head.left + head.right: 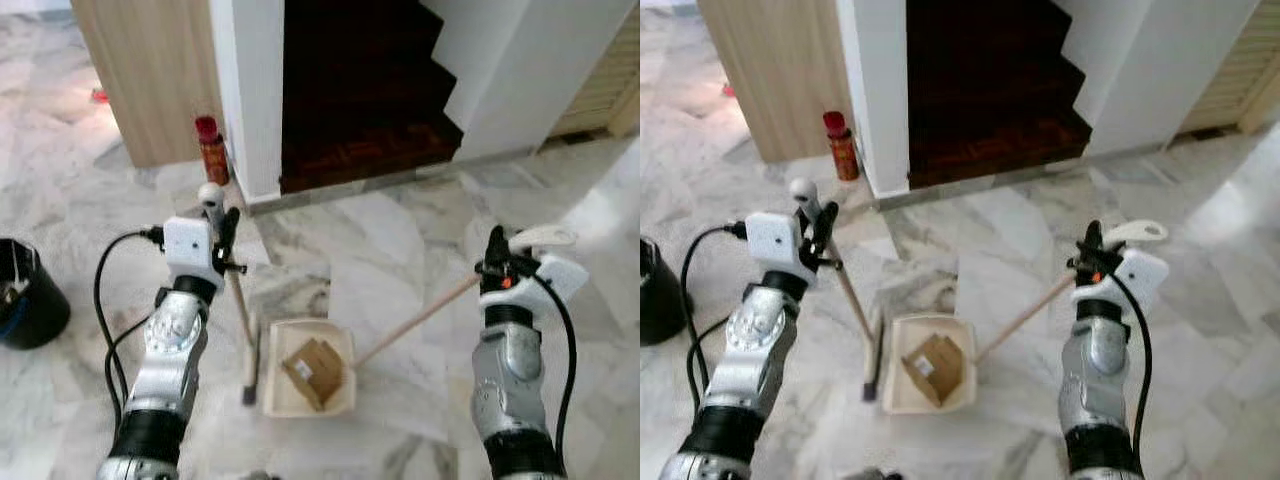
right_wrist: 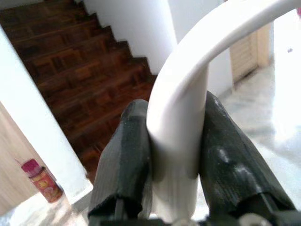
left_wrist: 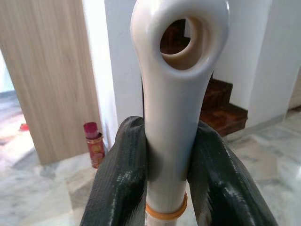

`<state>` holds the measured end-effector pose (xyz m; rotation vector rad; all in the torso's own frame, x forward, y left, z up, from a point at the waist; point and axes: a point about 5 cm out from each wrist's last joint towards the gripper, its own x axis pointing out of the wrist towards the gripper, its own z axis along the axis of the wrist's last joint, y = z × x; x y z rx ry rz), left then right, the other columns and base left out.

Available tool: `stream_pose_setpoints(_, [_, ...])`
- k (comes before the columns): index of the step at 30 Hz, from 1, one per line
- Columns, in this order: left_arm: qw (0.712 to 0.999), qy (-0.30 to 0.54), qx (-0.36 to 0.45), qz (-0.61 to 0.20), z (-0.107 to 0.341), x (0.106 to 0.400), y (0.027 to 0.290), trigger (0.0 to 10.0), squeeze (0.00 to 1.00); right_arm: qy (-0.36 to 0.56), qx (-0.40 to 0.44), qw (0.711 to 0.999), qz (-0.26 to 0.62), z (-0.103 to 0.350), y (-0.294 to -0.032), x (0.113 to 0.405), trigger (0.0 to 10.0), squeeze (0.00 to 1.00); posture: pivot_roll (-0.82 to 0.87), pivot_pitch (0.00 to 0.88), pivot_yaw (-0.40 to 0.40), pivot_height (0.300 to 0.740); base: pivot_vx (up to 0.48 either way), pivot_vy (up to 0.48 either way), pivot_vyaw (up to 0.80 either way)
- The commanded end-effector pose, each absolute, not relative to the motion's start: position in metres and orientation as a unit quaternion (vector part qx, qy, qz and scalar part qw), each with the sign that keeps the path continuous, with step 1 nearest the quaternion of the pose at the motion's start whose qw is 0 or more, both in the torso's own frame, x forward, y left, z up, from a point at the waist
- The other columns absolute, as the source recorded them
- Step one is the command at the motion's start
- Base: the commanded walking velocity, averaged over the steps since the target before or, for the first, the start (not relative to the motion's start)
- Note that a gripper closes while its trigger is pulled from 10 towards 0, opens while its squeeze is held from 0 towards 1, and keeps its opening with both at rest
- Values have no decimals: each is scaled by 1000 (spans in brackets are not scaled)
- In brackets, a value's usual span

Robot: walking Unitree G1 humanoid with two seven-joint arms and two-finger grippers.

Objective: Sweep floor

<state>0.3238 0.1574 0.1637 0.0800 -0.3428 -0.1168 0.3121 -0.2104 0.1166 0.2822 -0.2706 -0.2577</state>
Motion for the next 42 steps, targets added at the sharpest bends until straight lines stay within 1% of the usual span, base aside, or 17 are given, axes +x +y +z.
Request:
stream_pose_setpoints(1, [977, -196, 42, -68, 176, 323, 153, 10000, 0, -160, 141, 968, -132, 128, -214, 313, 10000, 0, 166, 133, -71, 740, 0, 341, 0])
stream_pose_setpoints(19, [977, -196, 40, -73, 176, 324, 151, 10000, 0, -160, 138, 968, -134, 128, -214, 312, 10000, 0, 167, 130, -66, 740, 0, 340, 0])
stream_pose_setpoints(42, [976, -196, 41, -80, 176, 325, 150, 10000, 0, -158, 142, 968, -133, 126, -214, 314, 10000, 0, 180, 78, -57, 740, 0, 338, 0])
